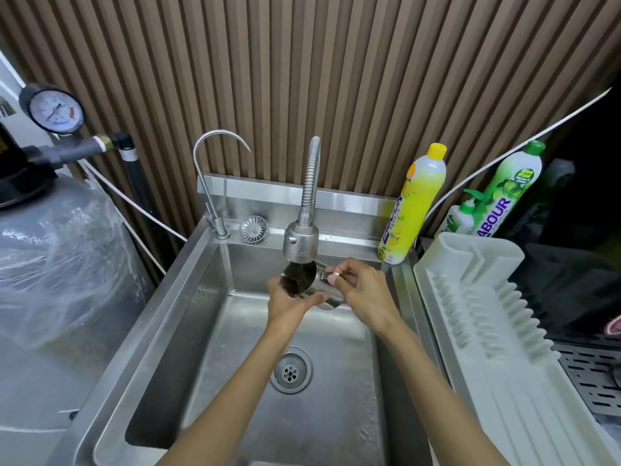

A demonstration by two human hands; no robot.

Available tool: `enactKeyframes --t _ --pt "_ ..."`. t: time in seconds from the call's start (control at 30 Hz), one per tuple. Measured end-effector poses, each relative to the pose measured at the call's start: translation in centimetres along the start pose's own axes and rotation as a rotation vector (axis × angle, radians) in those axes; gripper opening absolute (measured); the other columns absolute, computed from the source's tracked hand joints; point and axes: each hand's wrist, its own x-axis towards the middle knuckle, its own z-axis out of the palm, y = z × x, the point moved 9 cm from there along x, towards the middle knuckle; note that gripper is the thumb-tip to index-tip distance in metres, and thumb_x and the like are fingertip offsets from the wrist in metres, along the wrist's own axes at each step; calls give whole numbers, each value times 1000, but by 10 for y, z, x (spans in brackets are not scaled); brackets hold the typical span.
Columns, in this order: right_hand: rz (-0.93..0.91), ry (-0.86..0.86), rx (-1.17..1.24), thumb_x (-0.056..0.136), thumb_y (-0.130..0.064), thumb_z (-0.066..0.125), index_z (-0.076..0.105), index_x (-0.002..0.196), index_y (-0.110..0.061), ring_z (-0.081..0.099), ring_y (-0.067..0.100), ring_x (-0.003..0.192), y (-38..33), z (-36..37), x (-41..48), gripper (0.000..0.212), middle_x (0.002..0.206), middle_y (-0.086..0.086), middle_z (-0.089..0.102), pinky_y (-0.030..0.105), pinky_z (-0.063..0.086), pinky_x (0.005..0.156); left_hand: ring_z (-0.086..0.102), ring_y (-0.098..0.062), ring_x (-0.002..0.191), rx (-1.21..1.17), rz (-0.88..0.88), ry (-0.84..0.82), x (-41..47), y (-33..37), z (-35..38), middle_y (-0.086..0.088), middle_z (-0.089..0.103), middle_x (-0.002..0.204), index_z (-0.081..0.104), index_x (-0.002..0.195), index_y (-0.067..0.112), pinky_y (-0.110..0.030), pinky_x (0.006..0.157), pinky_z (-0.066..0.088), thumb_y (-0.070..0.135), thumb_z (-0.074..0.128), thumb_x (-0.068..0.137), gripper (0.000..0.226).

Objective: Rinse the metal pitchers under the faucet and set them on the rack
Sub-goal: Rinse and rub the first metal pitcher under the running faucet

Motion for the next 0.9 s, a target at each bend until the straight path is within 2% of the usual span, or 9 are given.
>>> enactKeyframes --t 0.17,0.27,0.37,0.5,0.57,0.63,0.73,0.83,0.9 --pt "20 32 287 88 -8 59 57 74 -19 64 -8 87 13 8 0 18 100 -7 69 5 46 76 54 -9 96 114 227 101 1 28 -16 3 54 107 34 106 19 -15 80 39 7 86 55 74" --pt "115 32 520 89 -9 57 58 77 -15 64 -3 93 35 23 -1 14 100 -6 68 15 46 87 52 0 93 193 397 120 -3 47 -23 8 48 103 34 105 22 1 75 36 3 87 52 76" --pt "238 1 846 92 -2 49 56 82 -8 60 21 100 55 47 -4 14 94 6 65 33 44 100 49 -10 95 390 526 102 -8 64 -23 5 40 104 37 106 20 -8 77 39 10 87 53 73" --pt "307 -48 1156 95 -5 43 57 87 -2 65 21 91 61 73 -15 17 88 10 70 24 53 88 52 -18 94 665 597 85 -14 79 -20 7 36 103 41 107 17 -35 77 48 27 87 52 72" --pt "332 -42 1164 95 -8 44 56 93 1 65 23 92 63 75 -18 15 92 14 68 28 52 91 51 -21 100 796 585 81 -14 82 -20 4 39 110 40 112 17 -41 77 49 40 85 51 79" --pt "362 -14 1095 94 -9 47 56 99 1 65 23 90 67 72 -20 15 89 13 69 33 52 93 48 -19 101 843 568 86 -13 84 -21 4 40 110 38 109 20 -37 75 46 51 82 50 80" --pt "378 16 946 92 -10 52 62 93 -1 70 16 75 68 61 -21 14 81 9 71 27 58 79 48 -16 92 809 484 91 -12 78 -25 6 41 97 33 96 23 -31 70 40 57 79 51 73" --pt "367 35 751 91 -13 55 66 84 -6 70 12 64 60 42 -17 15 77 9 71 21 57 65 54 -16 82 722 311 118 -8 58 -34 6 50 90 38 90 20 -32 65 44 68 75 48 74" --pt "371 45 625 90 -13 58 66 78 -8 68 13 61 53 29 -11 15 76 11 70 22 58 62 56 -11 77 594 213 105 -7 40 -36 9 54 85 41 87 21 -28 59 43 73 73 44 74"
